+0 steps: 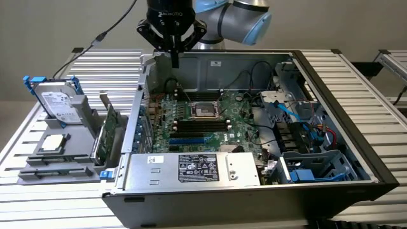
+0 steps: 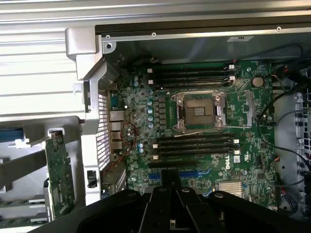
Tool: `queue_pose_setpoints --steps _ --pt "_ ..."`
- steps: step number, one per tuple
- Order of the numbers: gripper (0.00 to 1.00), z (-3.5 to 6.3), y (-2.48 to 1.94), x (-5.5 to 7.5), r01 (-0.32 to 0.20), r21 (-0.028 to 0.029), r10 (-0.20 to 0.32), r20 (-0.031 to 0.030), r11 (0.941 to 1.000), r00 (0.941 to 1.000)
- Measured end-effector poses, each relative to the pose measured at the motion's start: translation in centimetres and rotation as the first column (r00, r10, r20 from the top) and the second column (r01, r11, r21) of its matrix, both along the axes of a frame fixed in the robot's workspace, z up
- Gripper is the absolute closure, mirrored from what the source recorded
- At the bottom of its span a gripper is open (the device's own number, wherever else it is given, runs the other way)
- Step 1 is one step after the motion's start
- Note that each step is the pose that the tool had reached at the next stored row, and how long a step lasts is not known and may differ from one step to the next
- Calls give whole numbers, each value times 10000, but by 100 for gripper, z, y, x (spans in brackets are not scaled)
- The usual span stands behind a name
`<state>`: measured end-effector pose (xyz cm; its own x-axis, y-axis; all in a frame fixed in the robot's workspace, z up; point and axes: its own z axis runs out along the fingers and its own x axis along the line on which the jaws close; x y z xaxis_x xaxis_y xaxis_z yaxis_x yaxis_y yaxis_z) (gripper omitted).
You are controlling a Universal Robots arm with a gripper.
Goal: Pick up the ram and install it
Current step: 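Reach for the ram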
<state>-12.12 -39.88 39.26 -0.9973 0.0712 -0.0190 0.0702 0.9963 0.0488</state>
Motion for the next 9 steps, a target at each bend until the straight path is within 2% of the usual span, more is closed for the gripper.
queue_pose_setpoints --steps 5,9 --pt "89 0 1 -32 -1 -2 1 -16 10000 10000" --pt "89 -4 8 -160 0 1 0 -155 10000 9999"
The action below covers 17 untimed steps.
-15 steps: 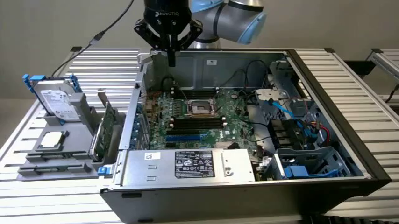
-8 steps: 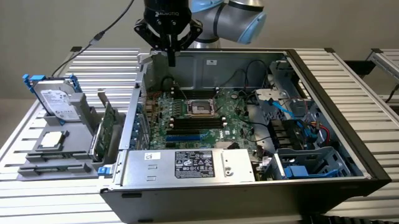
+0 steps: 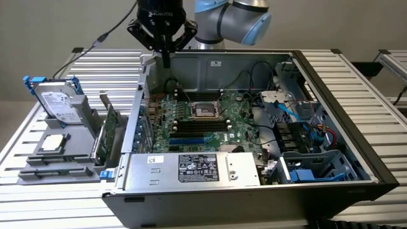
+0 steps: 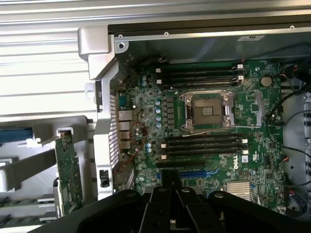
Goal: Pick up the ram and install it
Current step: 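Reach for the ram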
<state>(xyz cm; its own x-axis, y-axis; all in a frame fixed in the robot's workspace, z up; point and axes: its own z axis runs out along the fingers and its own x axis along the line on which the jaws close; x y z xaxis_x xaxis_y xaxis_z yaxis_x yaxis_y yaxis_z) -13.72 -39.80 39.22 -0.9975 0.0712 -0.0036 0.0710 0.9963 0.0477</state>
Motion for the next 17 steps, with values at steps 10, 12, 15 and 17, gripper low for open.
queue_pose_setpoints --steps 10,12,15,17 --pt "89 -48 68 -417 -1 -10 1 -153 10000 9999" --pt "89 -60 91 -509 -1 -32 0 -156 10000 9999" --pt "89 -68 94 -647 0 -30 0 -155 10000 9999" --pt "89 -69 94 -737 -1 -29 0 -154 10000 9999"
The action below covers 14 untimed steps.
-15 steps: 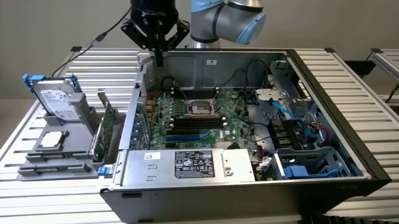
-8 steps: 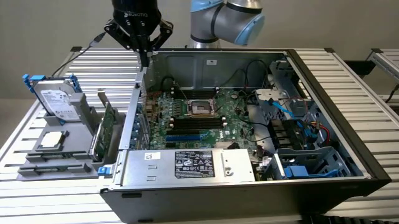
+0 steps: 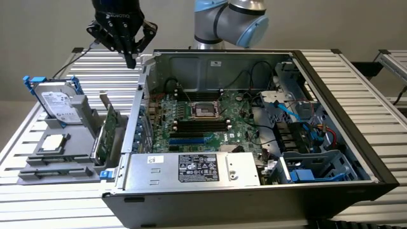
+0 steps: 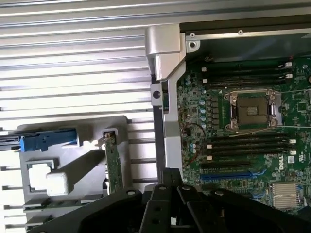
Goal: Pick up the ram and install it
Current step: 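Reach for the ram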
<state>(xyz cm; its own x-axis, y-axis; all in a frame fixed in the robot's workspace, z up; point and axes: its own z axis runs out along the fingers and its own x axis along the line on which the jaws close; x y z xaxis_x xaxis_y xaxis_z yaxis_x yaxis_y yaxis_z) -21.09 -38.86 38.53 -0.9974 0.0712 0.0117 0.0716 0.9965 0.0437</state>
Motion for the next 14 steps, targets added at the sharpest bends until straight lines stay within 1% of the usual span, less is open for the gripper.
queue_pose_setpoints --steps 6,14 --pt "89 0 0 -274 1 2 -1 0 10000 10000" --pt "89 -3 0 -637 0 22 0 0 10000 10000"
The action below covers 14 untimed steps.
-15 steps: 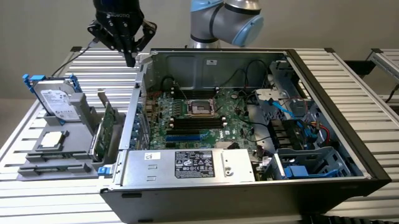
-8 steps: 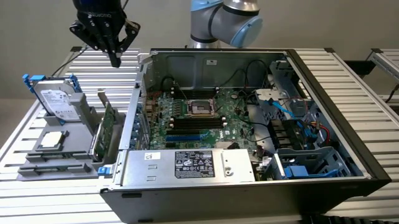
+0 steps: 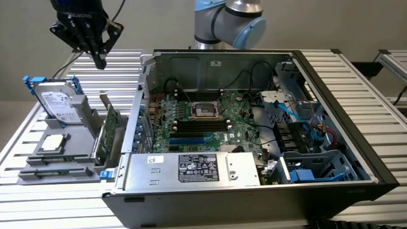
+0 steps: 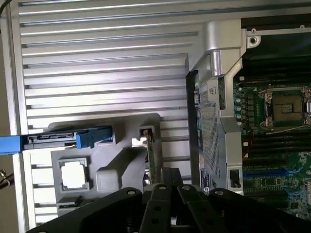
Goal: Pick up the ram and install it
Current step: 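Reach for the ram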
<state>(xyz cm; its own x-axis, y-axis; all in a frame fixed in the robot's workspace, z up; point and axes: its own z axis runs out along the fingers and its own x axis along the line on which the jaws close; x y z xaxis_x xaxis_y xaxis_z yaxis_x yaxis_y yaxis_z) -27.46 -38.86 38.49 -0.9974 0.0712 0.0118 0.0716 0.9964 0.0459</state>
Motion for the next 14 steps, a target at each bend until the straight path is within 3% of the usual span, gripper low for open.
queue_pose_setpoints --steps 14 --pt "89 -33 -8 -635 0 8 0 0 10000 10000"
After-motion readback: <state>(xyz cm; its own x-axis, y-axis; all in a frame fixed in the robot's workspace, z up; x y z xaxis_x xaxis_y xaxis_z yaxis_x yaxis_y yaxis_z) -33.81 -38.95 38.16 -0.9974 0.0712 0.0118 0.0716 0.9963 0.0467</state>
